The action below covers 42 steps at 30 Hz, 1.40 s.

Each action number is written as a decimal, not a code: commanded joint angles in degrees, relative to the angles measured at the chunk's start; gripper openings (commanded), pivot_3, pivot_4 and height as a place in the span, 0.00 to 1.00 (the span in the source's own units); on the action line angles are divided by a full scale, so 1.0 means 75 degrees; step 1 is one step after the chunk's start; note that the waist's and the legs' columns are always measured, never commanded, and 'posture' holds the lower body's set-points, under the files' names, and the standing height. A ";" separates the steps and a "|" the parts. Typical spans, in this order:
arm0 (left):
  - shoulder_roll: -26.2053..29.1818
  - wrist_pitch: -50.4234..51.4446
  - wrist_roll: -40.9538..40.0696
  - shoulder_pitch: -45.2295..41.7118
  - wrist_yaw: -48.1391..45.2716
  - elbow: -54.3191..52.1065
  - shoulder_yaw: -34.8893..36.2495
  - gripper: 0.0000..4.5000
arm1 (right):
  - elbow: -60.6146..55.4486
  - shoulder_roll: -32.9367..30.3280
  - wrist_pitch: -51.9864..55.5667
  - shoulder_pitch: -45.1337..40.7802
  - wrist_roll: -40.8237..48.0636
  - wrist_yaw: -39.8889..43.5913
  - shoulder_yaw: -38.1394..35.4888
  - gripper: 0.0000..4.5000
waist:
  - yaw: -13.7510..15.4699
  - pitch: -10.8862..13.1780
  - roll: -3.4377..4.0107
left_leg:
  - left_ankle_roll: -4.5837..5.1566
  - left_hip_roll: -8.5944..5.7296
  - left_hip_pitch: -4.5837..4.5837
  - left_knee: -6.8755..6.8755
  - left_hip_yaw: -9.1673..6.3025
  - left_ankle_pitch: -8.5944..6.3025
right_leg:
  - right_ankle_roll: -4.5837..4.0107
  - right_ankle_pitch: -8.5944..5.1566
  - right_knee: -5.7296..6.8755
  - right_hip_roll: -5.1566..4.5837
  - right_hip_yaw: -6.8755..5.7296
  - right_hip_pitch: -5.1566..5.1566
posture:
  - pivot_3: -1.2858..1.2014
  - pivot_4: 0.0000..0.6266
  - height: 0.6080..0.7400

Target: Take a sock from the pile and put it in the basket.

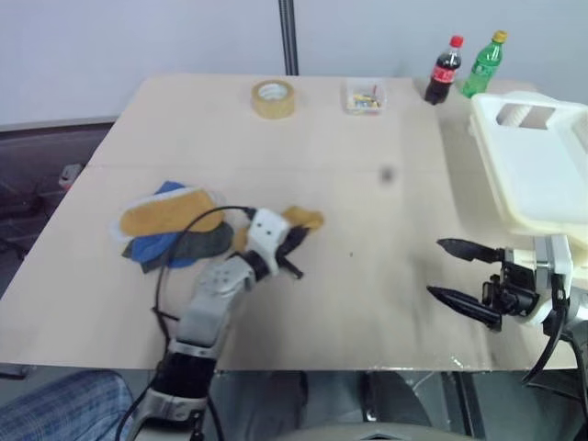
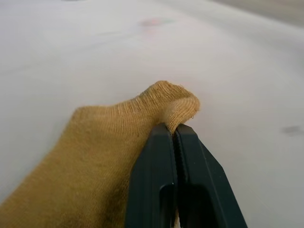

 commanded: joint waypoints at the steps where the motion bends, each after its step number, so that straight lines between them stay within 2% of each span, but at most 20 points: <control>1: -0.0356 0.0180 -0.0029 -0.0292 -0.0404 -0.0055 -0.0686 0.00 | -0.0283 -0.0008 -0.0123 0.0062 0.0081 -0.0176 -0.0255 1.00 | 0.0002 0.0000 0.0000 | 0.0000 -0.0004 -0.0002 0.0002 -0.0001 0.0000 | 0.0000 0.0000 0.0000 0.0001 -0.0001 0.0000 | 0.52 0.24 1.00; 8: -0.0891 0.0201 0.0080 -0.0416 -0.0566 0.0002 -0.1412 0.00 | -0.0561 -0.0066 -0.0123 0.0361 0.0137 -0.0402 -0.0462 1.00 | -0.0031 -0.0002 0.0003 | 0.0000 -0.0001 0.0000 0.0003 -0.0004 0.0000 | 0.0000 0.0000 0.0003 0.0007 0.0001 0.0000 | 0.52 0.24 1.00; 11: -0.1000 0.0071 0.0201 -0.0460 -0.0551 0.0078 -0.1519 0.21 | -0.0737 -0.0061 -0.0098 0.0508 0.0160 -0.0504 -0.0532 1.00 | -0.0015 -0.0002 0.0004 | 0.0000 -0.0002 0.0000 0.0005 -0.0007 0.0000 | 0.0000 0.0000 0.0005 0.0007 -0.0001 0.0002 | 0.52 0.24 1.00; 13: -0.1016 -0.0104 0.0254 -0.0438 -0.0564 0.0095 -0.1513 0.44 | -0.0795 -0.0099 -0.0062 0.0574 0.0182 -0.0533 -0.0602 1.00 | -0.0016 -0.0002 0.0004 | 0.0000 -0.0003 0.0000 0.0006 -0.0006 0.0000 | 0.0001 0.0000 0.0005 0.0008 0.0000 0.0003 | 0.52 0.24 1.00; 16: -0.1084 -0.0381 0.0251 -0.0389 -0.0517 0.0146 -0.1422 0.73 | -0.0820 -0.0177 0.0005 0.0621 0.0246 -0.0516 -0.0702 1.00 | -0.0026 -0.0003 0.0005 | 0.0000 -0.0002 0.0000 0.0006 -0.0007 0.0000 | 0.0001 0.0000 0.0004 0.0009 0.0001 0.0002 | 0.52 0.24 1.00; 20: -0.0662 -0.0487 0.0220 -0.0289 -0.0857 -0.0112 -0.1365 0.94 | -0.0751 -0.0301 0.0038 0.0509 0.0295 -0.0411 -0.0705 1.00 | -0.0022 -0.0003 0.0005 | 0.0000 -0.0002 0.0000 0.0006 -0.0006 0.0000 | 0.0001 0.0000 0.0005 0.0009 0.0001 0.0003 | 0.52 0.24 1.00; 22: -0.0297 -0.0524 0.0316 -0.0291 -0.1030 -0.0286 -0.1314 0.94 | -0.0718 -0.0340 0.0032 0.0465 0.0299 -0.0357 -0.0691 1.00 | -0.0052 -0.0003 0.0006 | 0.0000 -0.0003 0.0000 0.0006 -0.0007 0.0000 | 0.0001 0.0000 0.0005 0.0009 0.0001 0.0003 | 0.52 0.24 1.00; 25: 0.0477 -0.0333 0.0184 -0.0387 -0.1092 -0.0470 -0.0586 0.94 | -0.0681 -0.0349 0.0058 0.0360 0.0307 -0.0338 -0.0599 1.00 | -0.0063 -0.0002 0.0007 | 0.0000 0.0005 0.0003 0.0005 -0.0011 0.0000 | -0.0001 -0.0001 0.0008 0.0020 -0.0001 0.0001 | 0.52 0.24 1.00; 29: 0.1435 -0.0477 0.0476 -0.0729 -0.0577 0.0267 0.0508 0.94 | -0.0646 -0.0279 0.0001 0.0272 0.0271 -0.0281 -0.0491 1.00 | -0.0048 -0.0002 0.0009 | 0.0000 0.0012 0.0005 0.0005 -0.0019 0.0001 | -0.0002 -0.0001 0.0012 0.0026 -0.0008 0.0001 | 0.52 0.24 1.00; 32: 0.1899 -0.0391 0.0345 -0.0832 -0.0438 0.0762 0.1244 0.94 | -0.0620 -0.0093 -0.0236 0.0024 0.0238 -0.0286 -0.0403 1.00 | -0.0045 -0.0001 0.0009 | -0.0001 0.0010 0.0003 0.0009 -0.0020 0.0001 | -0.0001 0.0000 0.0011 0.0023 -0.0010 0.0002 | 0.52 0.24 1.00; 37: 0.2561 -0.0323 0.0469 -0.0502 -0.0584 0.1086 0.1647 0.94 | -0.0448 0.0176 -0.0685 -0.0359 0.0057 -0.0101 -0.0152 1.00 | -0.0048 0.0000 0.0007 | -0.0001 0.0010 -0.0007 0.0006 -0.0017 0.0001 | 0.0000 -0.0001 -0.0001 0.0009 -0.0010 -0.0001 | 0.52 0.24 1.00; 42: 0.2795 0.0134 0.0216 -0.0276 -0.0480 0.0780 0.2096 0.94 | -0.0234 0.0160 -0.0733 -0.0502 -0.0013 -0.0056 -0.0065 1.00 | -0.0026 0.0001 0.0006 | -0.0002 0.0016 -0.0006 0.0005 -0.0023 0.0001 | 0.0000 -0.0001 0.0005 0.0006 -0.0016 -0.0001 | 0.52 0.24 1.00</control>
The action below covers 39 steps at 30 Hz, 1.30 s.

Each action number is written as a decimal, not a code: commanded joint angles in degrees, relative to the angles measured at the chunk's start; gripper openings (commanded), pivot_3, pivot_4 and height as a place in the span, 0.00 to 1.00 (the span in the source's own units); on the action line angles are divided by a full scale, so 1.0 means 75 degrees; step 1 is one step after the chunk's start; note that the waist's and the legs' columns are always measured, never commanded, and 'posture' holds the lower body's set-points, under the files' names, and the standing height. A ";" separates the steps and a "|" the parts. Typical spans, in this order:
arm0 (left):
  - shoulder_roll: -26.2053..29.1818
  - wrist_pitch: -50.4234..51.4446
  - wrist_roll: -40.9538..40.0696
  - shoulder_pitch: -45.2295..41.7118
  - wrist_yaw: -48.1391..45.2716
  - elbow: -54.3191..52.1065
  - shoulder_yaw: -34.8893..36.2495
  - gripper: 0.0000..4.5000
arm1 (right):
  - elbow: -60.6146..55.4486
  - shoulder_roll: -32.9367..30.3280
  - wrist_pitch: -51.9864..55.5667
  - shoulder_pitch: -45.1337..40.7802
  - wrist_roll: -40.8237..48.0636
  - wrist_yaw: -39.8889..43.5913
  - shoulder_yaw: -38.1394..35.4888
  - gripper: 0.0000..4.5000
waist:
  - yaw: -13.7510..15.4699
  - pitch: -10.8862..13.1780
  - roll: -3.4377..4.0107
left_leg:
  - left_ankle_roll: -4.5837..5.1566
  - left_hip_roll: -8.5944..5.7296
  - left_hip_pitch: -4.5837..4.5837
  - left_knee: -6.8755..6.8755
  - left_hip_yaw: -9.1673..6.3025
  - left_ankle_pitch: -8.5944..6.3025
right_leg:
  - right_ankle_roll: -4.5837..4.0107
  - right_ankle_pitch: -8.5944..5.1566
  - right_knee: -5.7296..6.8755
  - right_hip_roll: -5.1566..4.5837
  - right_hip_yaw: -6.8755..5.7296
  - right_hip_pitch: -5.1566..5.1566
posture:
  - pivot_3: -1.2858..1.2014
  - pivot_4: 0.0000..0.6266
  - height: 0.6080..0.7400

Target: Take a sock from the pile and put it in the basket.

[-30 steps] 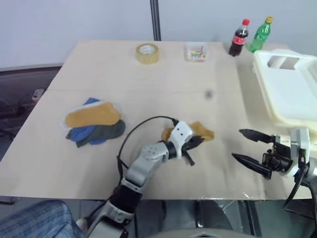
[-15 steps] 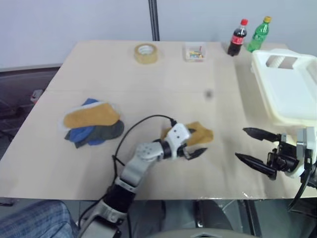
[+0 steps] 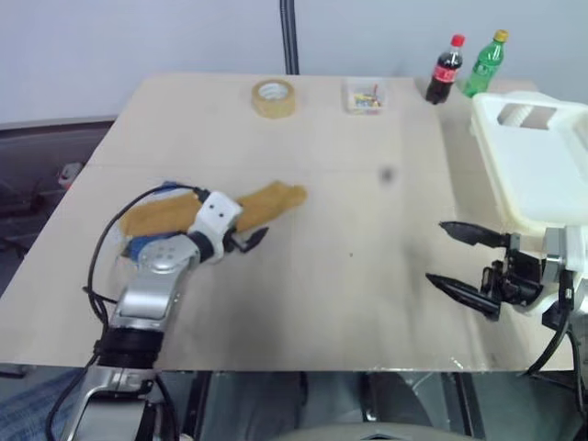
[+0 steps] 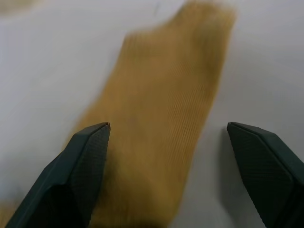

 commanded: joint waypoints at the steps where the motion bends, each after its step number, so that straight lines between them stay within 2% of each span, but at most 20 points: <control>1: 0.0135 0.0469 -0.0355 0.0206 -0.0055 -0.0554 0.0496 0.94 | 0.0073 -0.0038 -0.0214 -0.0069 -0.0022 0.0087 -0.0076 1.00 | -0.0018 0.0000 0.0000 | 0.0000 0.0000 0.0003 0.0000 0.0000 0.0000 | 0.0000 0.0000 0.0004 0.0000 0.0001 0.0001 | 0.52 0.24 1.00; 7: 0.0049 0.0682 -0.0351 0.0544 -0.0427 -0.0955 0.0054 0.94 | 0.0144 -0.0055 -0.0207 -0.0070 -0.0056 0.0128 0.0012 1.00 | -0.0005 -0.0001 0.0001 | -0.0001 0.0003 0.0004 0.0001 -0.0002 0.0000 | -0.0001 0.0000 0.0007 -0.0001 0.0000 0.0001 | 0.52 0.24 1.00; 13: -0.0571 0.0443 -0.0055 -0.0155 -0.0107 -0.0283 -0.0346 0.94 | 0.0144 -0.0077 -0.0258 0.0036 -0.0117 0.0163 -0.0035 1.00 | 0.0097 -0.0002 0.0003 | 0.0000 -0.0007 0.0005 0.0005 0.0000 0.0001 | 0.0001 0.0001 0.0009 -0.0006 0.0000 0.0004 | 0.52 0.24 1.00; 14: -0.0606 0.0445 -0.0016 -0.0189 -0.0131 -0.0217 -0.0401 0.89 | 0.0118 -0.0057 -0.0268 0.0070 -0.0134 0.0146 -0.0030 1.00 | 0.0102 -0.0002 0.0001 | 0.0000 -0.0012 0.0004 0.0011 -0.0001 0.0001 | 0.0001 0.0001 0.0011 -0.0004 -0.0003 0.0004 | 0.52 0.24 1.00; 16: -0.0612 0.0448 0.0026 -0.0160 -0.0225 -0.0198 -0.0512 0.70 | 0.0064 -0.0031 -0.0273 0.0106 -0.0157 0.0107 -0.0018 1.00 | 0.0100 -0.0002 0.0003 | 0.0000 -0.0012 0.0004 0.0010 0.0001 0.0001 | 0.0001 0.0001 0.0010 0.0001 0.0001 0.0003 | 0.52 0.24 1.00; 17: -0.0581 0.0454 0.0054 -0.0122 -0.0293 -0.0231 -0.0593 0.70 | 0.0040 -0.0019 -0.0273 0.0126 -0.0155 0.0080 -0.0029 1.00 | 0.0091 -0.0003 0.0003 | 0.0000 -0.0011 0.0004 0.0007 0.0002 0.0001 | 0.0001 0.0001 0.0010 0.0001 0.0002 0.0002 | 0.52 0.24 1.00; 18: -0.0553 0.0460 0.0079 -0.0087 -0.0361 -0.0255 -0.0661 0.63 | 0.0029 -0.0010 -0.0277 0.0145 -0.0151 0.0060 -0.0049 1.00 | 0.0088 -0.0003 0.0004 | -0.0001 -0.0010 0.0005 0.0007 0.0002 0.0000 | 0.0000 0.0000 0.0009 0.0003 0.0002 0.0002 | 0.52 0.24 1.00; 25: -0.0466 0.0054 0.0019 0.0188 -0.1109 -0.0521 -0.1146 0.01 | -0.0044 -0.0011 -0.0395 0.0448 -0.0209 -0.0008 -0.0123 1.00 | 0.0090 -0.0014 0.0020 | -0.0001 -0.0008 0.0011 0.0009 0.0003 0.0001 | 0.0000 0.0001 0.0016 0.0003 0.0003 0.0005 | 0.52 0.24 1.00; 29: -0.0749 -0.0425 -0.0038 0.0139 -0.1475 -0.0550 -0.1443 0.01 | -0.0015 0.0018 -0.0496 0.0500 -0.0247 -0.0089 -0.0115 1.00 | 0.0144 -0.0018 0.0027 | -0.0001 -0.0007 0.0011 0.0009 0.0007 0.0001 | 0.0000 0.0001 0.0013 0.0000 0.0008 0.0005 | 0.52 0.24 1.00; 34: -0.0940 -0.1495 0.0031 0.0159 -0.2437 -0.0578 -0.2250 0.01 | 0.0066 0.0007 -0.0504 0.0412 -0.0263 -0.0139 -0.0068 1.00 | 0.0154 -0.0018 0.0027 | -0.0001 -0.0013 0.0009 0.0017 0.0007 0.0001 | 0.0001 0.0001 0.0014 -0.0001 0.0006 0.0008 | 0.52 0.24 1.00; 39: -0.1151 -0.1866 -0.0059 0.0081 -0.2920 -0.0627 -0.2688 0.01 | 0.0124 0.0001 -0.0535 0.0377 -0.0293 -0.0142 -0.0036 1.00 | 0.0145 -0.0018 0.0029 | 0.0000 -0.0013 0.0009 0.0016 0.0007 0.0001 | 0.0000 0.0000 0.0014 0.0008 0.0007 0.0006 | 0.52 0.24 1.00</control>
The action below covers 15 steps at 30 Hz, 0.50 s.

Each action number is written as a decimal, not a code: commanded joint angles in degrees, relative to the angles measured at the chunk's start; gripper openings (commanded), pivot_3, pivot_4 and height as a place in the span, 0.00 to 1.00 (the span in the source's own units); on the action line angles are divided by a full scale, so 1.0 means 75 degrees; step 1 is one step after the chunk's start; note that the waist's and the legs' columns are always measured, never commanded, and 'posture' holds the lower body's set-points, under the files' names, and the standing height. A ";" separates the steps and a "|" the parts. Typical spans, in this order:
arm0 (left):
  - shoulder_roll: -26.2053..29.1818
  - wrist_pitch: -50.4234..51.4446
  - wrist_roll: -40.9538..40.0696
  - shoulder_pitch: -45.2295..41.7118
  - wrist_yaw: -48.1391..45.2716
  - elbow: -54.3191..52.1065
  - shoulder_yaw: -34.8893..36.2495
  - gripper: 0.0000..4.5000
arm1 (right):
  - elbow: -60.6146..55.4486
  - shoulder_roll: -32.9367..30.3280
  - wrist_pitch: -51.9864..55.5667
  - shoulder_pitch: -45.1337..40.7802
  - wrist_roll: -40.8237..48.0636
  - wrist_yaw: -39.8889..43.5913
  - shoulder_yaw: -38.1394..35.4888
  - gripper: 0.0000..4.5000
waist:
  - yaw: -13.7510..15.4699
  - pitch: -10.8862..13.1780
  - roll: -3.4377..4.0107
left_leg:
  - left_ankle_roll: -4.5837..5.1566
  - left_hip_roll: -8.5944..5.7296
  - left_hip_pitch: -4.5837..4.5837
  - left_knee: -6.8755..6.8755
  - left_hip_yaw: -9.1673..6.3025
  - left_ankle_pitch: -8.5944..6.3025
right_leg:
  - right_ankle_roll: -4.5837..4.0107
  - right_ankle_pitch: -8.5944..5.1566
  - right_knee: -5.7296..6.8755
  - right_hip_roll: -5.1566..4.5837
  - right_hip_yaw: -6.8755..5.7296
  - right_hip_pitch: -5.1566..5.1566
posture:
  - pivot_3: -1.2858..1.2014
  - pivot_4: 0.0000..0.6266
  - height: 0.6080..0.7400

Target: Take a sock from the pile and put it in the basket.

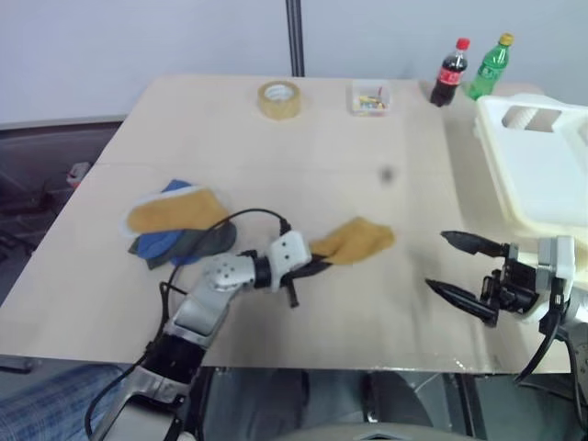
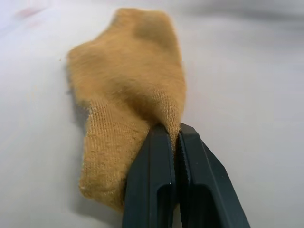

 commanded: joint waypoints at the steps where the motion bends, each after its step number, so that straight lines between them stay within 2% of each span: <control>1: -0.0201 -0.0167 -0.0045 0.0002 -0.0359 -0.0148 -0.0395 0.01 | -0.0126 -0.0010 -0.0183 -0.0085 -0.0009 -0.0014 -0.0081 1.00 | 0.0003 0.0000 0.0000 | 0.0000 0.0000 0.0000 0.0000 0.0000 0.0000 | 0.0000 0.0000 0.0000 0.0000 0.0000 0.0000 | 0.52 0.24 1.00; 4: -0.0361 -0.0262 -0.0054 -0.0056 -0.0387 -0.0028 -0.0402 0.01 | -0.0201 0.0035 -0.0228 -0.0009 -0.0028 -0.0100 -0.0095 1.00 | 0.0008 0.0000 0.0000 | 0.0000 -0.0001 0.0000 0.0001 0.0000 0.0000 | 0.0001 0.0000 0.0000 0.0000 0.0000 0.0001 | 0.52 0.24 1.00; 11: -0.0616 -0.1748 -0.0050 -0.0224 -0.0791 0.0628 -0.0381 0.01 | -0.0239 0.0028 -0.0261 0.0155 -0.0015 -0.0141 -0.0159 1.00 | 0.0002 0.0000 -0.0001 | 0.0000 -0.0001 -0.0002 0.0001 0.0001 0.0000 | 0.0000 0.0000 -0.0001 0.0001 0.0000 0.0000 | 0.52 0.24 1.00; 12: -0.0656 -0.1893 -0.0021 -0.0278 -0.0781 0.0760 -0.0355 0.16 | -0.0229 0.0023 -0.0267 0.0148 -0.0018 -0.0143 -0.0156 1.00 | 0.0002 0.0000 -0.0001 | 0.0000 -0.0001 -0.0001 0.0001 0.0000 0.0000 | 0.0000 0.0000 -0.0001 0.0002 0.0000 0.0000 | 0.52 0.24 1.00; 15: -0.0680 -0.2106 -0.0004 -0.0458 -0.0761 0.1001 -0.0257 0.40 | -0.0216 0.0009 -0.0276 0.0106 -0.0026 -0.0155 -0.0153 1.00 | 0.0006 0.0001 -0.0001 | 0.0000 -0.0001 -0.0001 0.0002 -0.0002 0.0000 | 0.0000 0.0000 0.0001 0.0003 -0.0002 0.0000 | 0.52 0.24 1.00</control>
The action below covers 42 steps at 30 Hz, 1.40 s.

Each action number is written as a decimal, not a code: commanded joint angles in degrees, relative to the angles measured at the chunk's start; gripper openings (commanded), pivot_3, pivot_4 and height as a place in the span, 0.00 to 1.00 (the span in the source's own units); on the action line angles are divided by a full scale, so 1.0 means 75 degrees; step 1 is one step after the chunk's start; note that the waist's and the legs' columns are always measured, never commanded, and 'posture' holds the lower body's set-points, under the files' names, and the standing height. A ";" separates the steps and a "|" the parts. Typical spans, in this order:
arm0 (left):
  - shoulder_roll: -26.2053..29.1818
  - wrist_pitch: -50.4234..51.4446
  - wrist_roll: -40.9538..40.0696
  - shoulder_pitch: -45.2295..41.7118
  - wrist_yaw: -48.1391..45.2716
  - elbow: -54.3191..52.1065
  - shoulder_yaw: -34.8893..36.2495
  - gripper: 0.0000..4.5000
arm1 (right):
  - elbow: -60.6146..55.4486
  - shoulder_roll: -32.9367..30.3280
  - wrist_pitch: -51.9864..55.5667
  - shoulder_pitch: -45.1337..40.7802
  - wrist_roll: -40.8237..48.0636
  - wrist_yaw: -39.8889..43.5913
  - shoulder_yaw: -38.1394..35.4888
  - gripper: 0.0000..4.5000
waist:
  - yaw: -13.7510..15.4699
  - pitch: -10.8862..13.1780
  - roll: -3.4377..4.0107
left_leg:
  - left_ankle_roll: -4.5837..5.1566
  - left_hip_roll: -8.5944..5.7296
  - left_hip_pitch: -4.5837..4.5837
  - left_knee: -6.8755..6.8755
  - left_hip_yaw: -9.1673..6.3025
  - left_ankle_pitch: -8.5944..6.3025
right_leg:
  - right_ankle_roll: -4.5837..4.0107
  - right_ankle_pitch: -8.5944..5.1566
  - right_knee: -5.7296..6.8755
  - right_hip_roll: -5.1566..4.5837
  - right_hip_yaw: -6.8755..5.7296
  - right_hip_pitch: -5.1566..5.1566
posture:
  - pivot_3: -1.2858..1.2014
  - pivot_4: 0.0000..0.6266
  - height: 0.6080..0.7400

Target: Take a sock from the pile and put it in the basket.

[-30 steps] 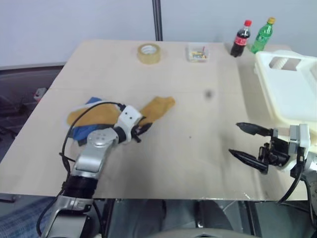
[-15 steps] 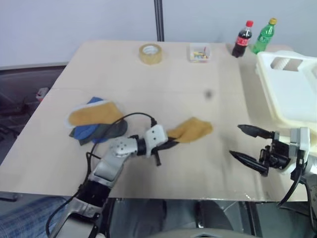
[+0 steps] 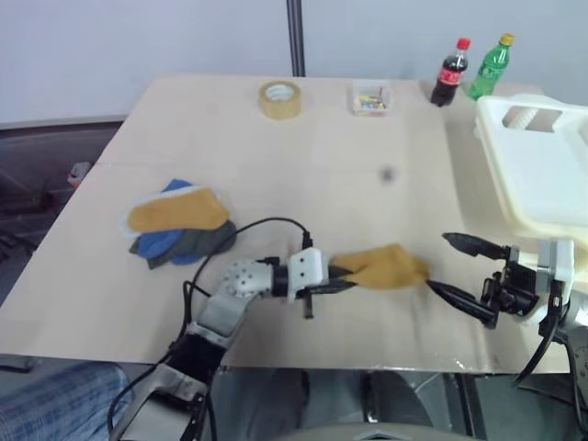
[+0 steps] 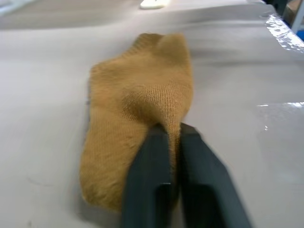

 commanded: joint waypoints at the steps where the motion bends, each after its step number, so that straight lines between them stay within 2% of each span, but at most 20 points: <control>1: -0.0028 -0.0394 0.0011 -0.0245 0.0026 0.0156 0.0164 0.51 | -0.0201 -0.0028 -0.0177 -0.0053 0.0028 -0.0019 -0.0155 1.00 | -0.0006 0.0000 0.0000 | 0.0000 0.0000 0.0000 0.0000 0.0000 0.0000 | 0.0000 0.0000 0.0000 0.0001 0.0000 0.0000 | 0.52 0.24 1.00; 5: 0.0069 -0.0143 -0.0011 -0.0196 0.0263 0.0010 0.0315 0.91 | -0.0212 -0.0045 -0.0193 0.0001 0.0036 -0.0010 -0.0190 1.00 | -0.0018 0.0000 0.0000 | 0.0000 0.0000 -0.0001 0.0000 0.0001 0.0000 | 0.0000 0.0000 -0.0001 0.0002 0.0001 -0.0001 | 0.52 0.24 1.00; 10: 0.0327 0.1033 -0.0789 0.0312 0.0378 -0.1208 0.0782 0.91 | -0.0217 -0.0062 -0.0196 0.0030 0.0039 -0.0002 -0.0178 1.00 | -0.0043 0.0001 0.0001 | 0.0000 0.0006 -0.0002 -0.0001 0.0001 0.0000 | 0.0000 0.0000 -0.0001 0.0003 0.0002 -0.0002 | 0.52 0.24 1.00; 13: 0.0457 0.2335 -0.1728 0.0768 0.0755 -0.1997 0.1535 0.91 | -0.0248 -0.0043 -0.0210 0.0073 0.0037 -0.0024 -0.0162 1.00 | -0.0039 0.0001 0.0001 | 0.0000 0.0017 -0.0002 -0.0001 -0.0003 0.0000 | 0.0000 0.0000 0.0000 0.0002 0.0001 -0.0002 | 0.52 0.24 1.00; 16: 0.0574 0.2834 -0.2007 0.1081 0.1414 -0.2202 0.2383 0.91 | -0.0231 -0.0017 -0.0224 0.0083 0.0024 -0.0036 -0.0120 1.00 | -0.0044 0.0001 0.0002 | 0.0000 0.0021 0.0001 -0.0001 -0.0006 0.0000 | -0.0001 0.0000 0.0003 0.0001 -0.0001 -0.0001 | 0.52 0.24 1.00; 19: 0.0333 0.2862 -0.1651 0.1075 0.2693 -0.1919 0.3061 0.91 | -0.0146 0.0005 -0.0236 0.0051 0.0007 -0.0008 -0.0057 1.00 | -0.0034 0.0002 0.0001 | 0.0000 0.0020 0.0003 0.0000 -0.0007 0.0000 | 0.0000 -0.0001 0.0007 0.0002 -0.0002 -0.0002 | 0.52 0.24 1.00; 22: 0.0210 0.2681 -0.0979 0.1104 0.3803 -0.1601 0.3415 0.91 | -0.0063 0.0029 -0.0261 -0.0005 -0.0024 0.0033 0.0010 1.00 | -0.0003 0.0002 0.0000 | 0.0000 0.0013 0.0004 0.0004 -0.0006 0.0000 | 0.0001 0.0000 0.0008 -0.0002 -0.0001 0.0001 | 0.52 0.24 1.00; 26: 0.0110 0.3079 -0.0233 0.1141 0.5373 -0.1739 0.3829 0.91 | -0.0001 0.0043 -0.0258 -0.0006 -0.0020 0.0080 0.0005 1.00 | -0.0007 0.0003 -0.0002 | 0.0000 0.0011 -0.0001 0.0003 -0.0007 0.0000 | 0.0000 0.0000 0.0006 -0.0002 -0.0002 -0.0002 | 0.52 0.24 1.00; 36: 0.0316 0.3770 0.0501 0.1126 0.6272 -0.1678 0.3873 0.91 | 0.0267 0.0043 -0.0250 -0.0275 -0.0058 0.0244 0.0229 1.00 | -0.0011 0.0003 -0.0003 | -0.0001 0.0010 0.0001 0.0002 -0.0005 0.0000 | 0.0000 0.0000 0.0007 -0.0003 -0.0002 -0.0002 | 0.52 0.24 1.00; 42: 0.0137 0.4116 0.0252 0.1097 0.6490 -0.1720 0.4221 0.91 | 0.0263 0.0098 -0.0274 -0.0203 -0.0094 0.0268 0.0272 1.00 | -0.0011 0.0003 -0.0003 | -0.0001 0.0014 0.0000 0.0001 -0.0005 0.0000 | 0.0000 0.0000 0.0007 -0.0006 -0.0002 -0.0002 | 0.52 0.24 1.00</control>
